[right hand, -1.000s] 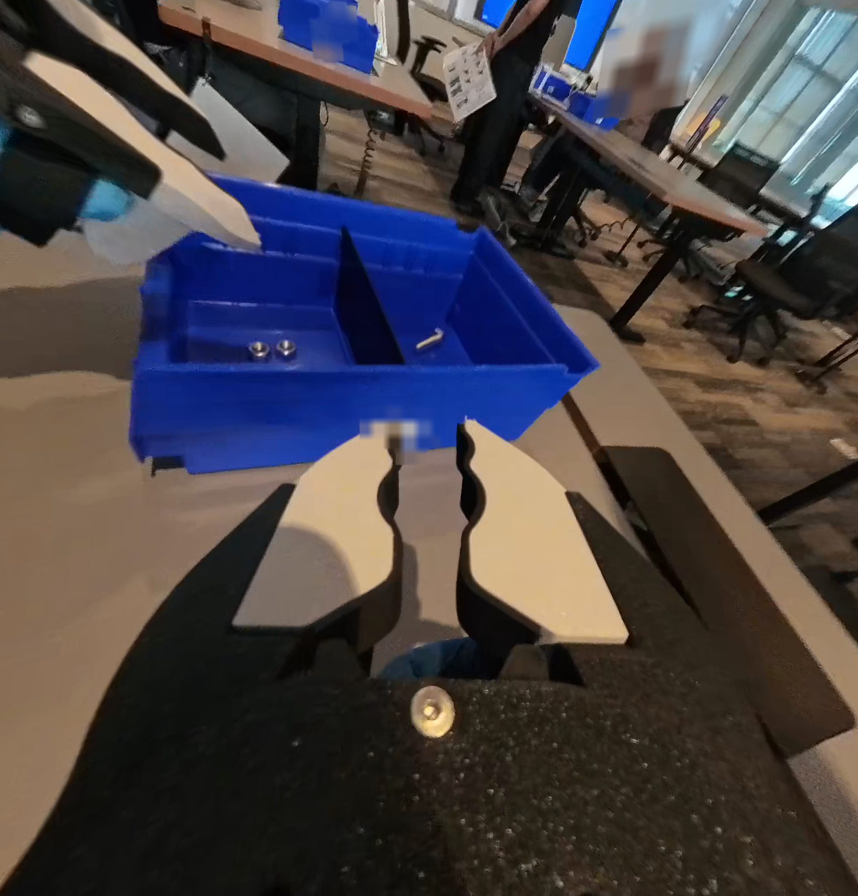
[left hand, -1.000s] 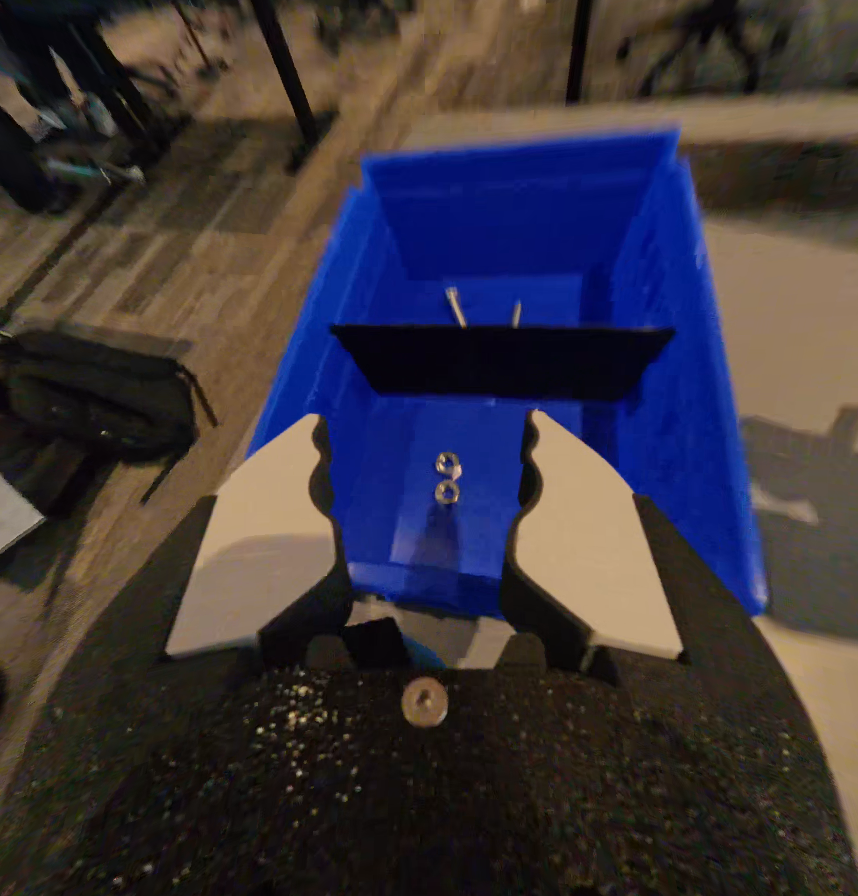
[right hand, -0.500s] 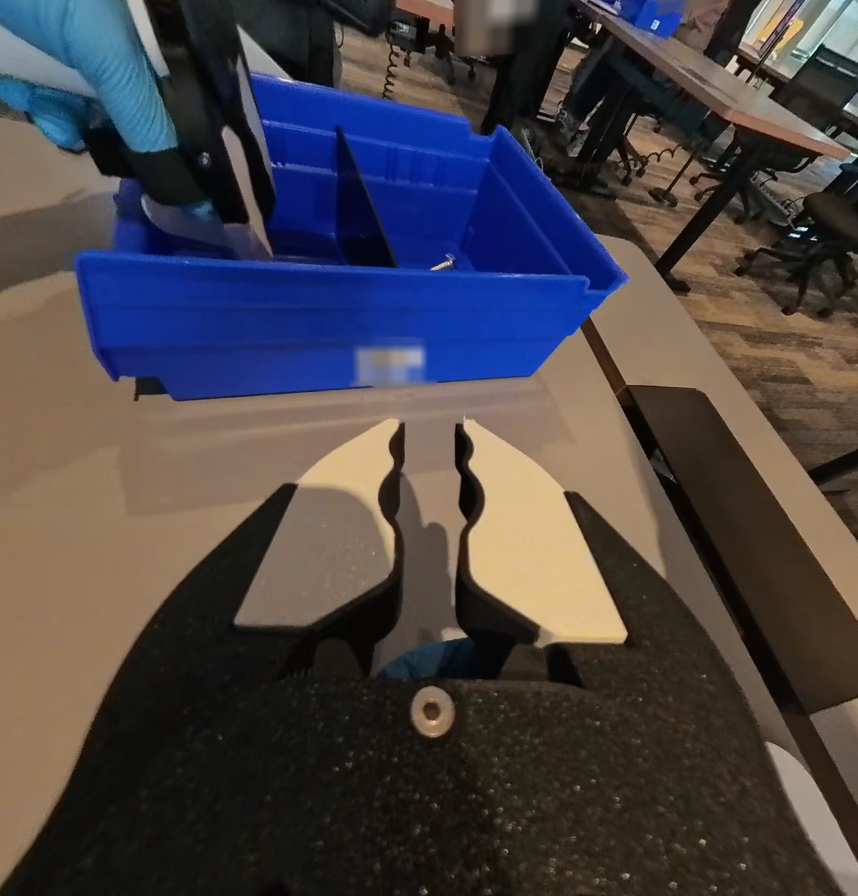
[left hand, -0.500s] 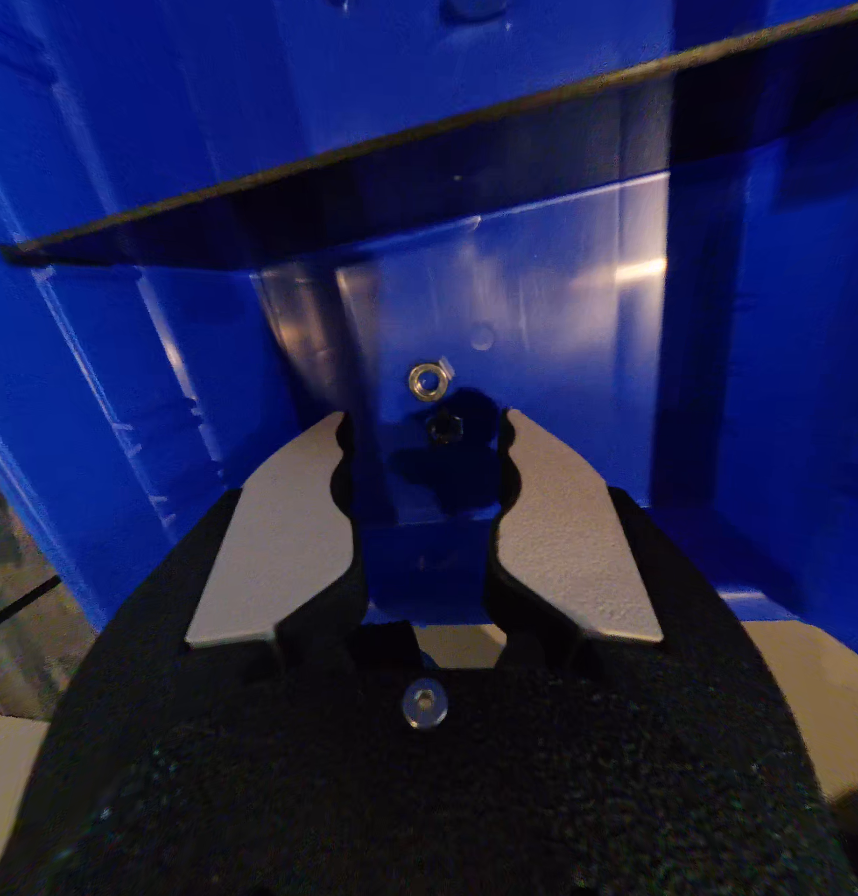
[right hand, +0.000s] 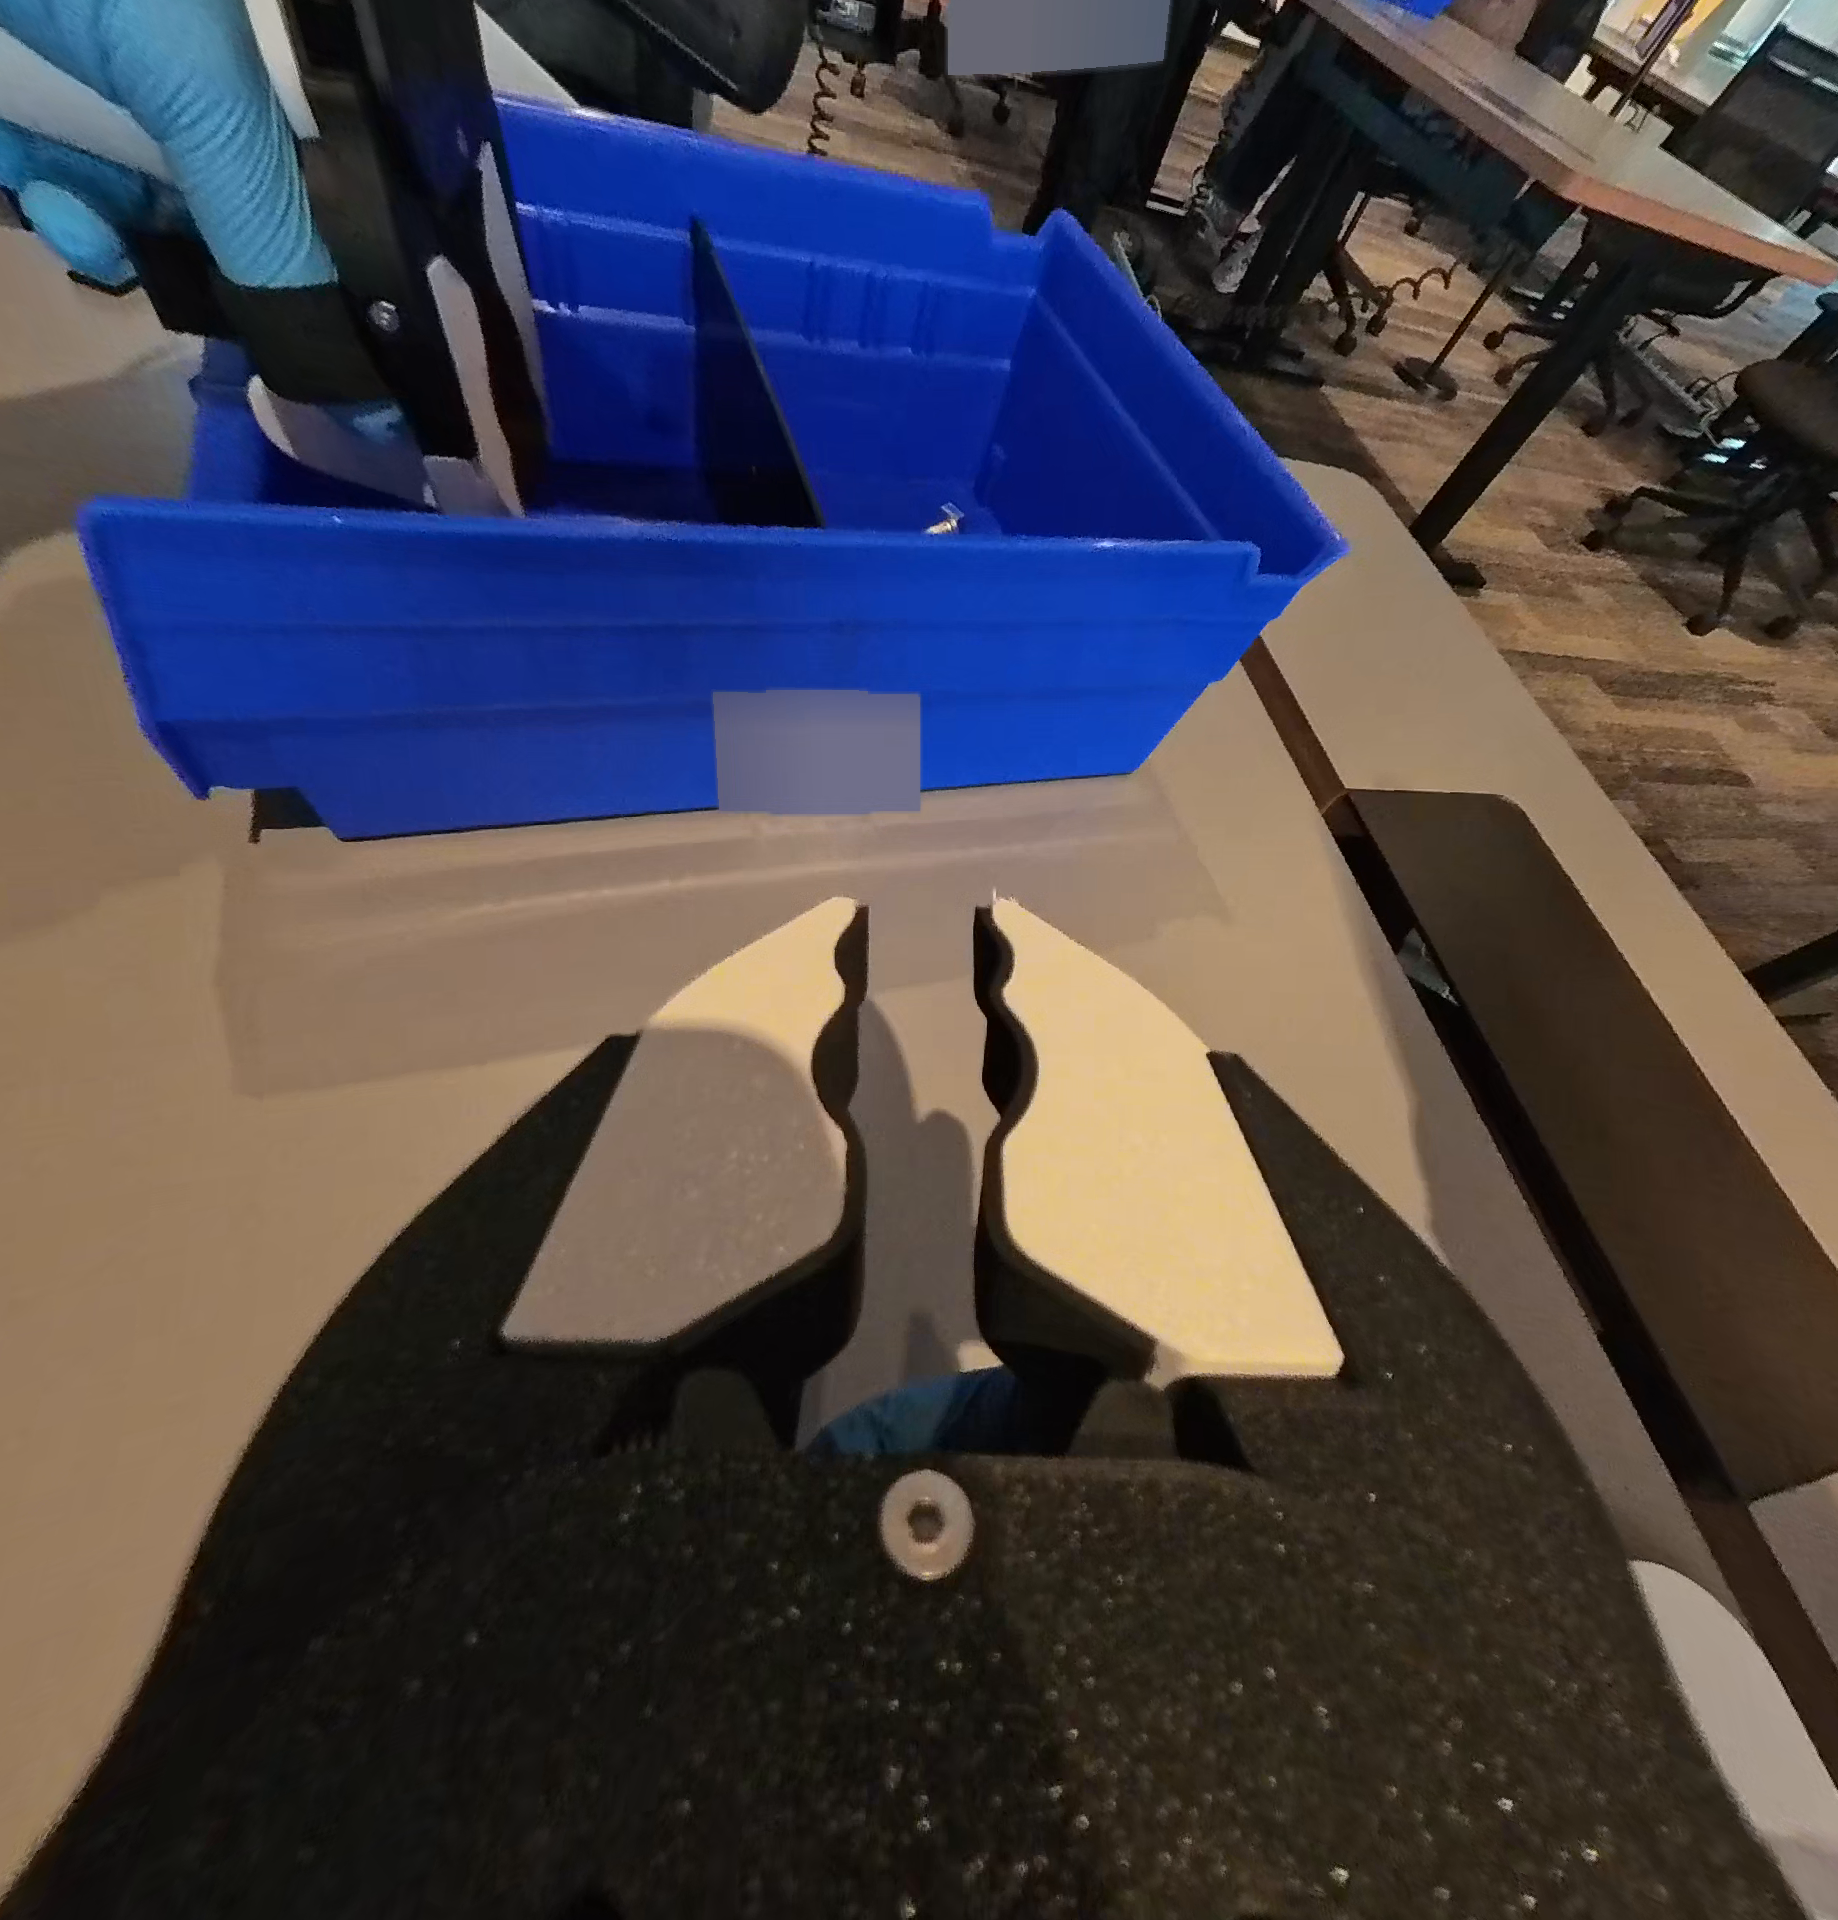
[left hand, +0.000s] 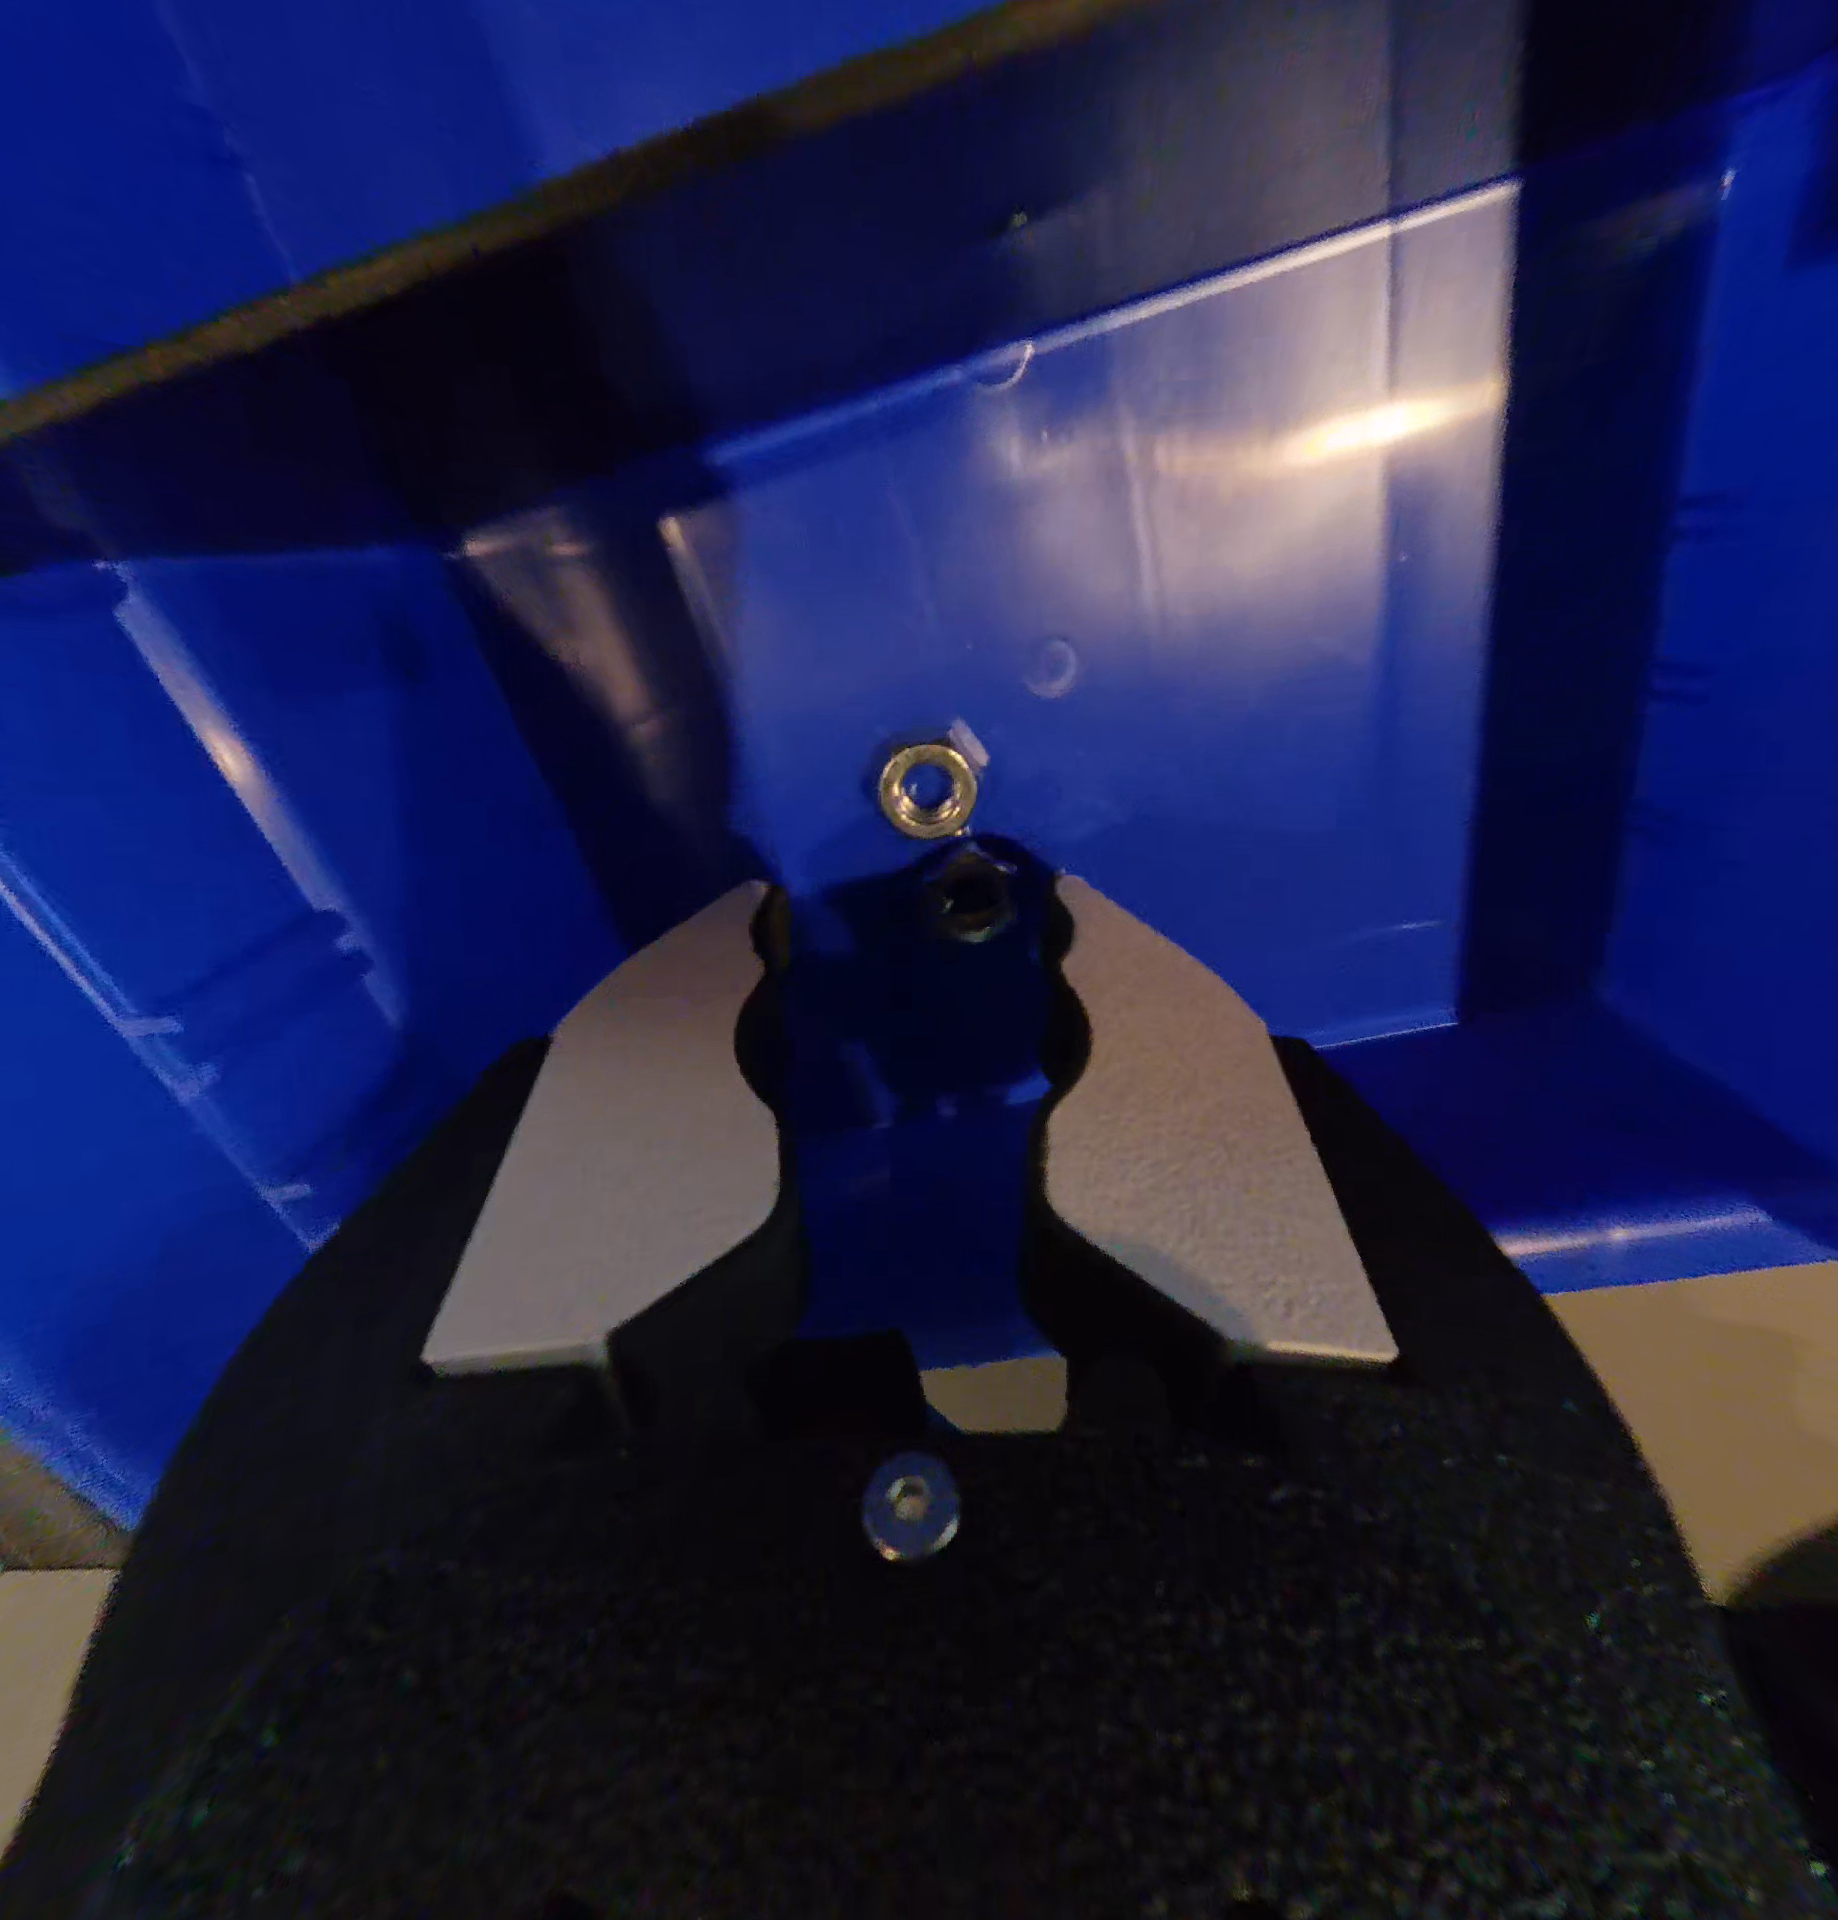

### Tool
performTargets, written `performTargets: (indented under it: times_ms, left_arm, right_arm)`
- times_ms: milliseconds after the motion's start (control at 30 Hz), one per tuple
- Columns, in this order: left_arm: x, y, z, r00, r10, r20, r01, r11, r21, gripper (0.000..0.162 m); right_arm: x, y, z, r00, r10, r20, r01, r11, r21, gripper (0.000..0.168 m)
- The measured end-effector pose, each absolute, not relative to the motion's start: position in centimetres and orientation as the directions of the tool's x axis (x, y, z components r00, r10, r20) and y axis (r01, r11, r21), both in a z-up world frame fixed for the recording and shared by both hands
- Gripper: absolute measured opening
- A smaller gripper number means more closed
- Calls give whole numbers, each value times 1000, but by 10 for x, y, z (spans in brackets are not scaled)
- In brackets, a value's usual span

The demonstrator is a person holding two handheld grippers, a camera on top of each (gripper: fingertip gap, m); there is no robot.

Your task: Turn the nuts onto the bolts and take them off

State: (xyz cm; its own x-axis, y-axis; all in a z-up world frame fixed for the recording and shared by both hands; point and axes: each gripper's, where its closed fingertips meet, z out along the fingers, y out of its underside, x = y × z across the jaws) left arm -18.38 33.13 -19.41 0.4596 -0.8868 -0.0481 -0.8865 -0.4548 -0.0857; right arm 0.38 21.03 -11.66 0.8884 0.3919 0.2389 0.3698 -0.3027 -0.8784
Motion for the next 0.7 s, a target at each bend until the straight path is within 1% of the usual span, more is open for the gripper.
performTargets:
  times_ms: [300, 367, 433, 633, 700]
  left_arm:
    - [-183, 329, -199, 445, -896, -5, -892, -442, -94, 37]
    - [-182, 328, -202, 443, -896, 10, -892, -442, -95, 31]
    - [-183, 328, -202, 445, -895, 13, -890, -444, -100, 18]
    - [-184, 327, -202, 478, -878, 37, -871, -479, -113, 18]
    - [-180, 323, -199, 482, -874, 55, -864, -485, -138, 18]
  right_arm:
    - [4, 211, -119, 888, 393, 239, 372, -310, -875, 19]
    - [4, 211, -119, 888, 392, 240, 373, -310, -874, 19]
    - [4, 211, -119, 889, 390, 239, 372, -310, -875, 19]
    - [4, 211, -118, 890, 387, 240, 370, -309, -876, 18]
    - [4, 210, -117, 890, 387, 242, 372, -306, -876, 18]
